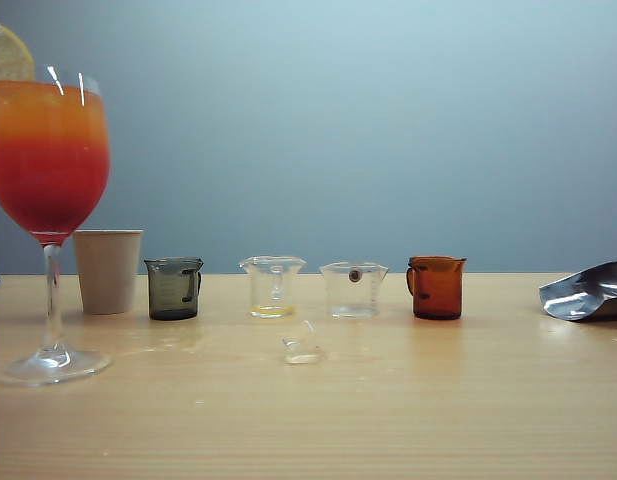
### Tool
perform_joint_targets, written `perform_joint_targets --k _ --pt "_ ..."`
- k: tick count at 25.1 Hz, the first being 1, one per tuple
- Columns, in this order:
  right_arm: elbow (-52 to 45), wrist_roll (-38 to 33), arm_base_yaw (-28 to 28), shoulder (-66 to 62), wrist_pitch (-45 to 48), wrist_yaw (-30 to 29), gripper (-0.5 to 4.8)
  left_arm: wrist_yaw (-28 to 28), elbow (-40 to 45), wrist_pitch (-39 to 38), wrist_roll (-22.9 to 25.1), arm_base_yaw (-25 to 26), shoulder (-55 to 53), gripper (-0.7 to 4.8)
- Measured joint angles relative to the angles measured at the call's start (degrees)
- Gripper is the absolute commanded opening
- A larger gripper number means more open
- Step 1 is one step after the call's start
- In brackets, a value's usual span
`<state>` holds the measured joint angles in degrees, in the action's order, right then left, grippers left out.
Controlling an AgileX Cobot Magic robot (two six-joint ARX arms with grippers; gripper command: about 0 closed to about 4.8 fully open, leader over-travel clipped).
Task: Pick up the lemon slice from the paper cup on the left and carefully insert it into the rim of the goblet.
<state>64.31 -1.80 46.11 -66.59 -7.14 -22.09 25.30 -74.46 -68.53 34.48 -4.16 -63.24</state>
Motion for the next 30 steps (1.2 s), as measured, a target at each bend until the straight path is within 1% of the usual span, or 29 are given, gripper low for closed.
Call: perform_joint_targets --k 22,25,26,27,30 --pt "0.00 -0.02 -0.02 0.00 0.00 0.00 -0.06 0.00 0.55 0.44 0.00 0.00 -0.02 -0.03" --pt "0.00 -0.02 -0.02 0.00 0.00 0.00 -0.06 0.00 0.55 0.50 0.00 0.00 -0.02 0.95" --pt "0.00 -0.02 -0.02 0.00 0.00 0.00 -0.06 0.00 0.55 0.52 0.00 0.00 -0.02 1.17" --pt "0.00 -0.02 -0.02 0.00 0.02 0.02 -0.06 0.00 0.55 0.52 0.00 0.00 -0.02 1.28" --pt "0.00 -0.02 -0.02 0.00 0.00 0.00 -0.06 0.00 0.55 0.59 0.00 0.00 -0.02 1.31"
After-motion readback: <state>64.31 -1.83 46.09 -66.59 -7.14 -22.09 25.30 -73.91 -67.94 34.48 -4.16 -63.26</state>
